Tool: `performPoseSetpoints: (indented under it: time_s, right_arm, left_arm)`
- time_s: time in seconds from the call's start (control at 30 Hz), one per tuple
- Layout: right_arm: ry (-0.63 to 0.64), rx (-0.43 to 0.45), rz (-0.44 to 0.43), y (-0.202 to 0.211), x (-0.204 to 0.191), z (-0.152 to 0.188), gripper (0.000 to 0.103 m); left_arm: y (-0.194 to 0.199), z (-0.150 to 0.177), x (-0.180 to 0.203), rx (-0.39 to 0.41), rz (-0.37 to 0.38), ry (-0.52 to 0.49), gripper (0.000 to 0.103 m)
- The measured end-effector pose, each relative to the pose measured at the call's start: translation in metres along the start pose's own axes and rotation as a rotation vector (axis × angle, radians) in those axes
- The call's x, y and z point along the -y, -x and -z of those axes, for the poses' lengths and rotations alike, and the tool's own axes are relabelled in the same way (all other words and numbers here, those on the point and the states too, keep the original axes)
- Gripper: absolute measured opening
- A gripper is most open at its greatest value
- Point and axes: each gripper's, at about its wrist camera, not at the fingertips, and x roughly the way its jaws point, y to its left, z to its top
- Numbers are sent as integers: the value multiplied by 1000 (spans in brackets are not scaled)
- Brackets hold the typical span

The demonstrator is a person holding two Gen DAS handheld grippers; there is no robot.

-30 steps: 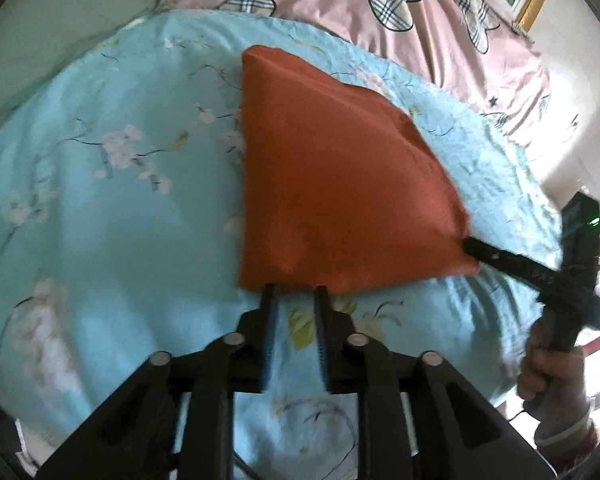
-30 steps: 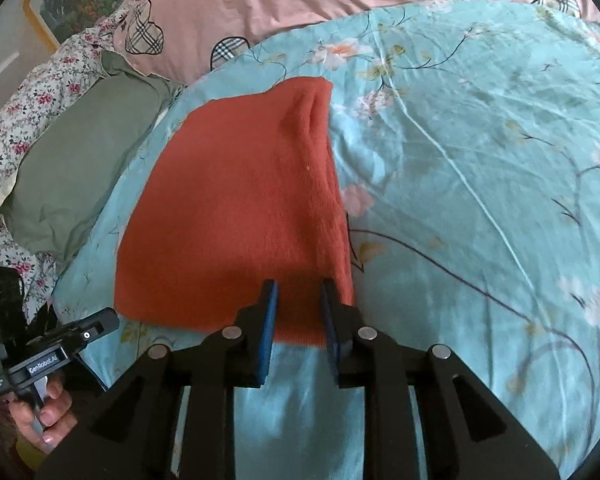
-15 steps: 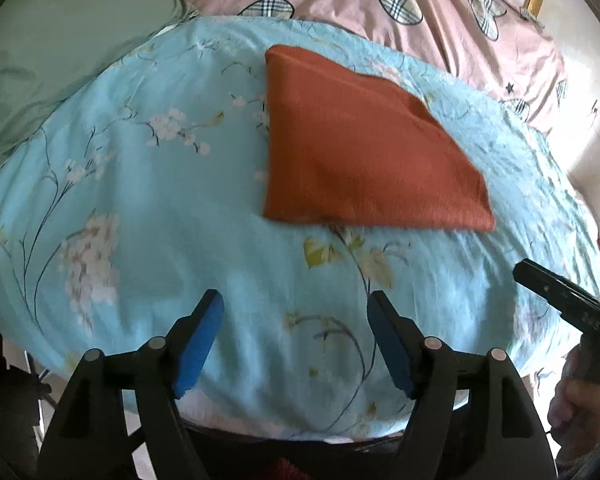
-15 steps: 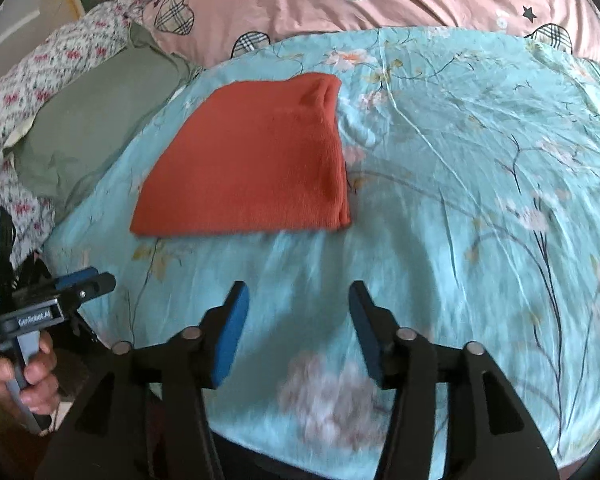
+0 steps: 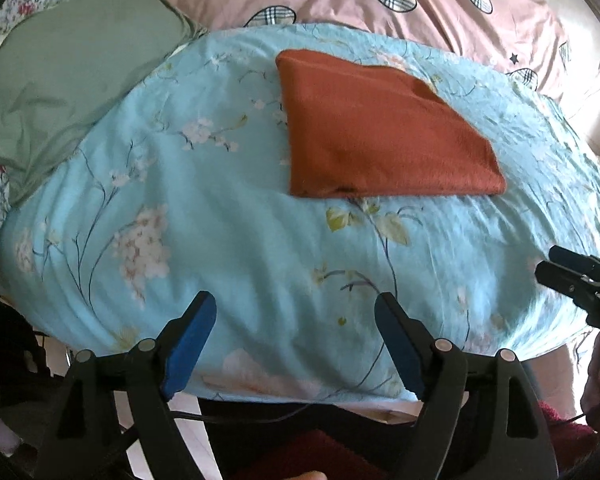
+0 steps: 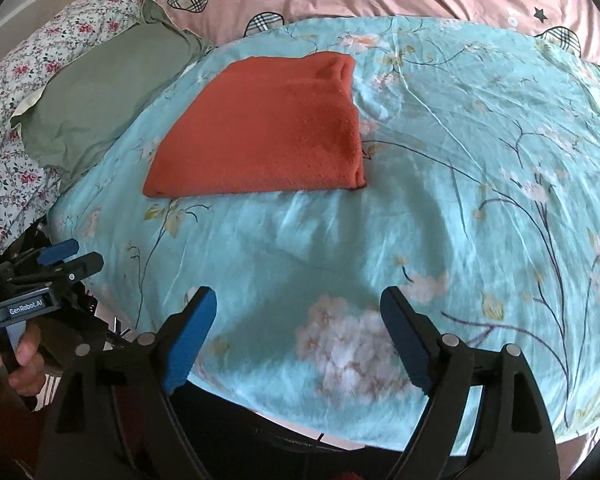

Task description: Fold small clothes

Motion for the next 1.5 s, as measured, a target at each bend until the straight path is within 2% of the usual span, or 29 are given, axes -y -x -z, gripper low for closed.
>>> performPoseSetpoints:
  time_s: [0.2, 0.53, 0.7, 1.0, 1.5]
  right_arm:
    - [21, 6, -6, -10, -5, -12, 85]
    - [50, -13, -14, -26, -10, -30, 87]
    - [82, -15, -6, -28, -16, -46, 89]
    - [134, -4, -6, -26, -26, -73, 95]
    - [160, -25, -11, -38, -30, -107, 97]
  left_arm:
    - [-11, -23, 2, 22, -5, 14, 83]
    - [-29, -40, 13, -11, -47, -32, 83]
    - [-30, -52, 16, -18, -79, -43, 83]
    - [-19, -75, 21, 27, -120, -78, 85]
    - [-33, -98, 14, 32, -164, -81, 86]
